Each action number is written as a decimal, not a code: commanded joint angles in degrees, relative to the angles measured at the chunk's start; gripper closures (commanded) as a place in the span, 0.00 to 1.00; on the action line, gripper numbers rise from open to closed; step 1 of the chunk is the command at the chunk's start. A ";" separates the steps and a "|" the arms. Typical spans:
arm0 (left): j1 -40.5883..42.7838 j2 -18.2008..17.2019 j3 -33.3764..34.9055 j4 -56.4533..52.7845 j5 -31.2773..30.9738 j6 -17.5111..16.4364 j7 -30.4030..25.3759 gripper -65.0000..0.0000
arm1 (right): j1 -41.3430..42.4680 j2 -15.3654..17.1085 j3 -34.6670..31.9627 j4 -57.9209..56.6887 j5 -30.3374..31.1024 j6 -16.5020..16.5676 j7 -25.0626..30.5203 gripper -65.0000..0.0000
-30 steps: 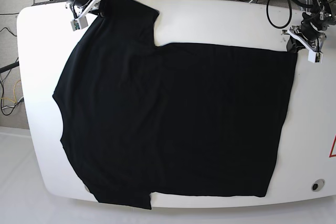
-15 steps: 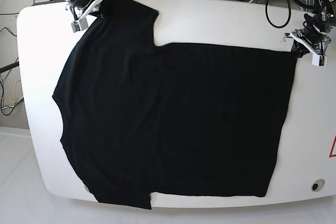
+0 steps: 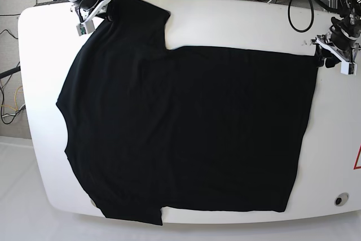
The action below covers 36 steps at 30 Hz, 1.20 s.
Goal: Fold the T-shirt properly
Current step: 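Hold both shirt edges gripped while adjusting the left gripper's grip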
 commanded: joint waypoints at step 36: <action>-4.95 -1.44 1.69 -9.31 -2.33 -1.69 2.75 0.64 | 0.00 0.35 -0.19 0.79 0.09 0.54 0.27 1.00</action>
